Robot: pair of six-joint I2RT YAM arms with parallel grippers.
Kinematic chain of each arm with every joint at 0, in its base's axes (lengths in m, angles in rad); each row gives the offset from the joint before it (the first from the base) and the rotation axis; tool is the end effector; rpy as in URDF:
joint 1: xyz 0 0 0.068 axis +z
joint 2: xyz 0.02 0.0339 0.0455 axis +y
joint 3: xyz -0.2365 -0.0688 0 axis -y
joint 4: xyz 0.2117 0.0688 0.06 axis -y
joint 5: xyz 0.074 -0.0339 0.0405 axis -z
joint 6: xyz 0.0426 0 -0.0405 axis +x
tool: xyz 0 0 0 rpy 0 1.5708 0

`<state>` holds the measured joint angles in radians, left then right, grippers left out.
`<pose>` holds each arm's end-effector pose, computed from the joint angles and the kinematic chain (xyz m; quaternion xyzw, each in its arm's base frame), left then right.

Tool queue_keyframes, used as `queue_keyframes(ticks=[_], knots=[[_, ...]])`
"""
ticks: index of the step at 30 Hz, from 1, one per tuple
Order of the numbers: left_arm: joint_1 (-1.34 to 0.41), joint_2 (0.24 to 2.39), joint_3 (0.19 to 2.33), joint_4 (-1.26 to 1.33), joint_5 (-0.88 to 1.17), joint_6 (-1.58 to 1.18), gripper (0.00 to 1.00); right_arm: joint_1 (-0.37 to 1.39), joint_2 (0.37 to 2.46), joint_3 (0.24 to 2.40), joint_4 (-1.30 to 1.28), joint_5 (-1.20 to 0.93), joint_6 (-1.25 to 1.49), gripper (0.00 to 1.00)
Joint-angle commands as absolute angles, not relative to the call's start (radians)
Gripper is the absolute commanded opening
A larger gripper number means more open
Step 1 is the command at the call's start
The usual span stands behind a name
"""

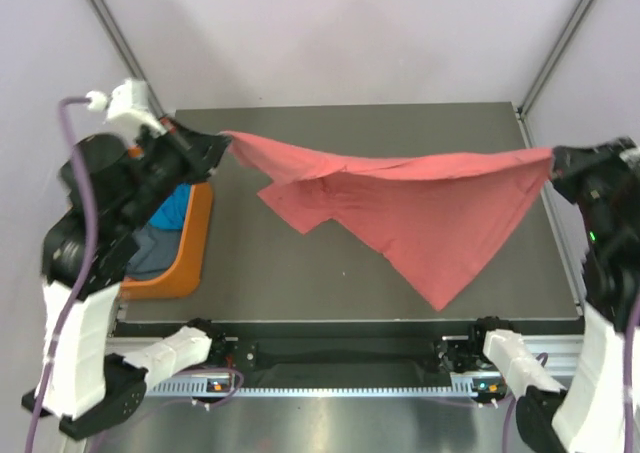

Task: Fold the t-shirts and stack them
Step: Flatten the tshirt out

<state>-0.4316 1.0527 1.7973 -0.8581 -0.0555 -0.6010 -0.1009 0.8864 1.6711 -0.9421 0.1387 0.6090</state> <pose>0.1224 -0.0538 0.4934 -0.0815 0.7416 -0.3106 0.5891 0.0916 -0.0152 0.4706 0.3059 0.6958 0.1118 0.6402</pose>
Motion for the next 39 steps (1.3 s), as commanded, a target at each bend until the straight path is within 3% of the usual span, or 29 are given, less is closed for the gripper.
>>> queue_keyframes(ticks=[1, 8, 13, 19, 24, 32, 39], knots=[[-0.426, 0.954, 1.876, -0.902, 0.026, -0.655, 0.0, -0.109, 0.79, 1.81, -1.086, 0.143, 0.6, 0.0], [-0.426, 0.974, 2.196, -1.048, 0.029, -0.666, 0.0, -0.109, 0.775, 1.986, -1.14, 0.046, 0.629, 0.0], [-0.426, 0.974, 2.085, -0.974, 0.009, -0.643, 0.0, -0.109, 0.798, 1.884, -1.059, 0.018, 0.612, 0.0], [-0.426, 1.066, 1.809, -0.819, -0.092, -0.575, 0.0, -0.109, 0.851, 1.608, -0.787, -0.046, 0.594, 0.0], [-0.426, 1.259, 1.883, -0.701, -0.305, -0.468, 0.0, -0.109, 1.013, 1.558, -0.52, -0.113, 0.62, 0.0], [-0.426, 1.45, 2.225, -0.483, -0.385, -0.368, 0.0, -0.109, 1.307, 1.94, -0.494, -0.104, 0.571, 0.0], [-0.426, 1.283, 2.135, -0.376, -0.324, -0.443, 0.0, -0.109, 1.232, 2.0, -0.546, -0.049, 0.546, 0.0]])
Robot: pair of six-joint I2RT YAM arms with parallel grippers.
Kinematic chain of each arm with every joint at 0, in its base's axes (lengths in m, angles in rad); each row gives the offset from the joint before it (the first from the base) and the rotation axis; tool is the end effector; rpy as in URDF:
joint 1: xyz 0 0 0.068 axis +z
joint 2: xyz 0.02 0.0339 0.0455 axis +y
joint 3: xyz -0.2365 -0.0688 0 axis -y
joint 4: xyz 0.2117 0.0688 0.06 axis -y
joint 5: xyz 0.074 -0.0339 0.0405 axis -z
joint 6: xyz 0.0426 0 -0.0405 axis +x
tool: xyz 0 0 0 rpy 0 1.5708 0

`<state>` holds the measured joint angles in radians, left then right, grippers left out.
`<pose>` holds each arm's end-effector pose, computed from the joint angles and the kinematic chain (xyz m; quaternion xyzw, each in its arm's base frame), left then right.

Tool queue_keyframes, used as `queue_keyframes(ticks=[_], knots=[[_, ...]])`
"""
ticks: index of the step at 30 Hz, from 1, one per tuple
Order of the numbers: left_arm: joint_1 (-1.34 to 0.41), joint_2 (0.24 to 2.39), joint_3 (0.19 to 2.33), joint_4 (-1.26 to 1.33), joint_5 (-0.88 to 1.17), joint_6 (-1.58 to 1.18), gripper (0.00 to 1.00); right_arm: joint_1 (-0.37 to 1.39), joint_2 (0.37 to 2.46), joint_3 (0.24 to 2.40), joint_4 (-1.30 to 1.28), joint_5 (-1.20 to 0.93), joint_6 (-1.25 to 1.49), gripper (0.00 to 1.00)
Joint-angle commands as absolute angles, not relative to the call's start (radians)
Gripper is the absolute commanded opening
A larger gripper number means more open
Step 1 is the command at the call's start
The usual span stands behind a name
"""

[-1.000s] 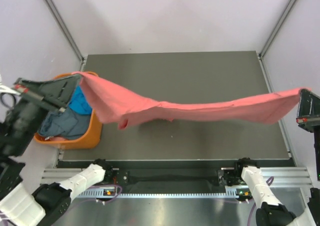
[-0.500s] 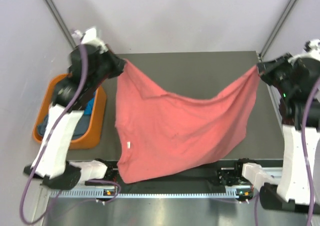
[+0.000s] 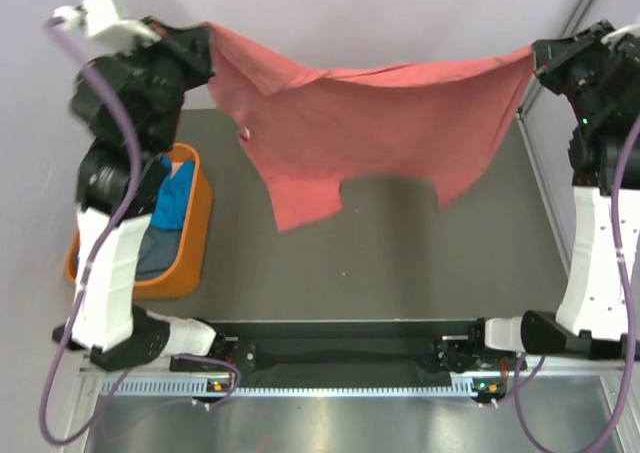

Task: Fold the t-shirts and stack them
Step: Flatten the tshirt out

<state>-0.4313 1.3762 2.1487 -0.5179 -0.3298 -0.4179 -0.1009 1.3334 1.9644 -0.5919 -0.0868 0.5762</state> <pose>0.1826 -0.0688 0.5650 -0.1258 0.6042 -0.2300 0.7525 0.2155 -0.0181 0.5213 0.2005 0.6636 0.1988 0.6928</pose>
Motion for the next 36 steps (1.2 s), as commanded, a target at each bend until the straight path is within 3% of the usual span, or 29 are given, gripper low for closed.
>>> queue_keyframes(ticks=[1, 15, 22, 26, 36], knots=[[-0.426, 1.231, 2.1, -0.37, -0.313, -0.454, 0.0, -0.109, 1.211, 1.979, -0.564, -0.022, 0.542, 0.0], [-0.426, 0.965, 2.094, -0.38, -0.193, -0.529, 0.0, -0.109, 0.856, 1.963, -0.772, 0.086, 0.506, 0.0], [-0.426, 0.994, 2.134, -0.356, -0.228, -0.436, 0.0, -0.11, 0.873, 1.982, -0.782, 0.161, 0.474, 0.0], [-0.426, 1.064, 2.054, -0.287, -0.331, -0.296, 0.0, -0.109, 0.934, 1.928, -0.718, 0.193, 0.453, 0.0], [-0.41, 1.307, 1.6, 0.022, -0.453, -0.198, 0.0, -0.11, 1.026, 1.22, -0.217, 0.226, 0.459, 0.0]])
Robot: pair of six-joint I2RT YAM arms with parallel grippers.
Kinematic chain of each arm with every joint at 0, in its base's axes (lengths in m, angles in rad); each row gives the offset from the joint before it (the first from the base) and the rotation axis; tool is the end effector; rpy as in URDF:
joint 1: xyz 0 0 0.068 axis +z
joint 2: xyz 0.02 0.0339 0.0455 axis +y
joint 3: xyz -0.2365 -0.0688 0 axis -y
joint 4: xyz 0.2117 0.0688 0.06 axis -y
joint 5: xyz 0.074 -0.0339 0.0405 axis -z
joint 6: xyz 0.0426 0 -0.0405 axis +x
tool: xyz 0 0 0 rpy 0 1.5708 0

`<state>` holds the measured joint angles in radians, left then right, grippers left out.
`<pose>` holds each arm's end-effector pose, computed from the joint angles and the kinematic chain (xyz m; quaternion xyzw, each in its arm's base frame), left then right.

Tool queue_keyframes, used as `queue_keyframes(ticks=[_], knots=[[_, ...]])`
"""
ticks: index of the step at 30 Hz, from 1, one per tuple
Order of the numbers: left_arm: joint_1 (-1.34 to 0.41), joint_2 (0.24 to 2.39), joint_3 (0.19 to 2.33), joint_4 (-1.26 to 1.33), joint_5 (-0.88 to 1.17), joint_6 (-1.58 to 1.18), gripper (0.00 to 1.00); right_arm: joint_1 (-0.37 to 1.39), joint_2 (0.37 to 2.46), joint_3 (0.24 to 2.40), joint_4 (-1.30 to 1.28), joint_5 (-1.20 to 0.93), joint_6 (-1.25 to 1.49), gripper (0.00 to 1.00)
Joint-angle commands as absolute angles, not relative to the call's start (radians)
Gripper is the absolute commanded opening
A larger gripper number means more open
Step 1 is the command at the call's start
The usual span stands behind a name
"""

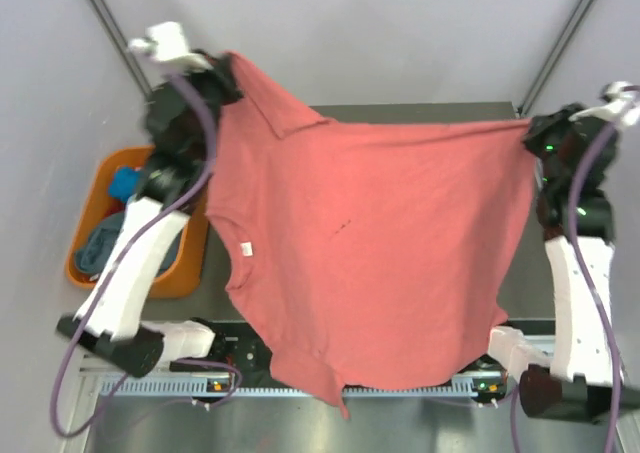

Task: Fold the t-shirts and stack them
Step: Flatten the tshirt out, then fold the tshirt

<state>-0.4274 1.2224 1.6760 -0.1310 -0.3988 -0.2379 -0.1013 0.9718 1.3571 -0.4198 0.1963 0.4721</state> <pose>0.1986 -0.0723 0.5184 -0.1058 0.5854 -0.1503 0.7896 0.1743 -0.0261 0.4400 0.2677 0.6673 0.0582 0.6926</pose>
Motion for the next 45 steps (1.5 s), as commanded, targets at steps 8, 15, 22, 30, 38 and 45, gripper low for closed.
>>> queue_keyframes(ticks=[8, 15, 22, 30, 38, 45], knots=[[-0.272, 1.687, 1.551, 0.161, -0.229, -0.265, 0.0, -0.127, 1.45, 1.124, 0.152, 0.158, 0.469, 0.0], [-0.181, 2.043, 1.759, 0.184, -0.054, -0.37, 0.0, -0.141, 1.842, 1.4, 0.178, -0.05, 0.468, 0.0], [-0.138, 2.253, 2.011, 0.091, 0.106, -0.488, 0.0, -0.146, 2.029, 1.578, 0.143, -0.09, 0.48, 0.0], [-0.133, 2.214, 2.008, -0.141, 0.064, -0.546, 0.0, -0.163, 2.118, 1.698, 0.034, -0.074, 0.471, 0.0], [-0.084, 2.079, 1.867, -0.222, 0.064, -0.577, 0.0, -0.201, 2.083, 1.649, -0.034, -0.081, 0.466, 0.0], [-0.067, 2.022, 1.858, -0.363, 0.184, -0.6, 0.0, -0.206, 2.046, 1.618, -0.066, -0.133, 0.468, 0.0]])
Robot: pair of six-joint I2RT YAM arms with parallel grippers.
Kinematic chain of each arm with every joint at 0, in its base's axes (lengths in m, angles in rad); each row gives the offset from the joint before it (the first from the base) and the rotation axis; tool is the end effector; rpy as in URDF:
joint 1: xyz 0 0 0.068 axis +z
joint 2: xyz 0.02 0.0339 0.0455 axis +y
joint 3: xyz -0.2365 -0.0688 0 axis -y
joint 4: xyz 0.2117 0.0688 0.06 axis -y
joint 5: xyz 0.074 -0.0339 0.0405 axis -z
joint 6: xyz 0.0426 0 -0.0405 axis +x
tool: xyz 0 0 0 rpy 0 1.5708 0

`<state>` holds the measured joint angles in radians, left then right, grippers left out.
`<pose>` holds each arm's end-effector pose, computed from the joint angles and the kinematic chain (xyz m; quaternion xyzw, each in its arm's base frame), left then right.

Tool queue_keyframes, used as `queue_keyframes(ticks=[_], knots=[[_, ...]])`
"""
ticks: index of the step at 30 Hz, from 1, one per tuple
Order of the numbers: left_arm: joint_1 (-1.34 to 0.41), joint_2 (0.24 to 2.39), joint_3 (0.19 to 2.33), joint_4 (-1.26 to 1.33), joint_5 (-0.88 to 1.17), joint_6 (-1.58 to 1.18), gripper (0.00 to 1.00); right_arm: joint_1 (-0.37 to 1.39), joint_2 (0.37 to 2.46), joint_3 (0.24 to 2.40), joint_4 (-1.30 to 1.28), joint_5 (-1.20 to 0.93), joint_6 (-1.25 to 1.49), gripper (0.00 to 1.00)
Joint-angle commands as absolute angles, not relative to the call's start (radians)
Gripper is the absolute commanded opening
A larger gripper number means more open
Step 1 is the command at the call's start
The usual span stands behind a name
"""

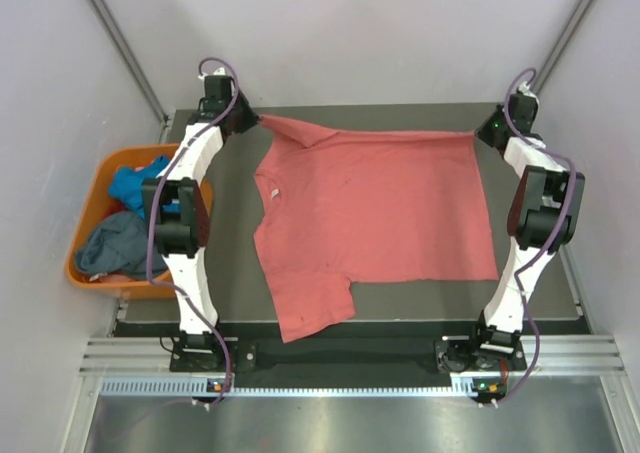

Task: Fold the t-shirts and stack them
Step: Fold the tshirt

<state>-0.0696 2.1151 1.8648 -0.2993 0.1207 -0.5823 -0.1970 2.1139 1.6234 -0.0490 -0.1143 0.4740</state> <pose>0.4601 -0.0372 0.2608 -0.1923 0.8499 -0.2061 0.4453 0.4491 -0.0847 0.2094 0.2594 0.8294 0.1172 0.4807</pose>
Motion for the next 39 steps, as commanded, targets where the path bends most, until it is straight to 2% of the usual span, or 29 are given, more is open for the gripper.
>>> queue_keyframes(ticks=[1, 9, 14, 22, 31, 39], knots=[[-0.067, 2.011, 1.858, -0.389, 0.198, -0.598, 0.0, -0.206, 2.037, 1.615, -0.078, -0.132, 0.471, 0.0], [-0.067, 1.925, 1.769, -0.583, 0.143, -0.561, 0.0, -0.207, 1.941, 1.485, -0.13, -0.121, 0.482, 0.0], [-0.068, 1.841, 1.637, -0.595, 0.184, -0.578, 0.0, -0.207, 1.884, 1.394, -0.127, -0.097, 0.462, 0.0], [-0.071, 1.766, 1.56, -0.696, 0.256, -0.598, 0.0, -0.207, 1.856, 1.345, -0.15, -0.069, 0.451, 0.0], [-0.107, 1.588, 1.252, -0.594, 0.25, -0.666, 0.0, -0.207, 1.861, 1.298, -0.16, -0.028, 0.448, 0.0], [-0.107, 1.578, 1.186, -0.558, 0.258, -0.68, 0.0, -0.207, 1.835, 1.327, -0.186, -0.032, 0.442, 0.0]])
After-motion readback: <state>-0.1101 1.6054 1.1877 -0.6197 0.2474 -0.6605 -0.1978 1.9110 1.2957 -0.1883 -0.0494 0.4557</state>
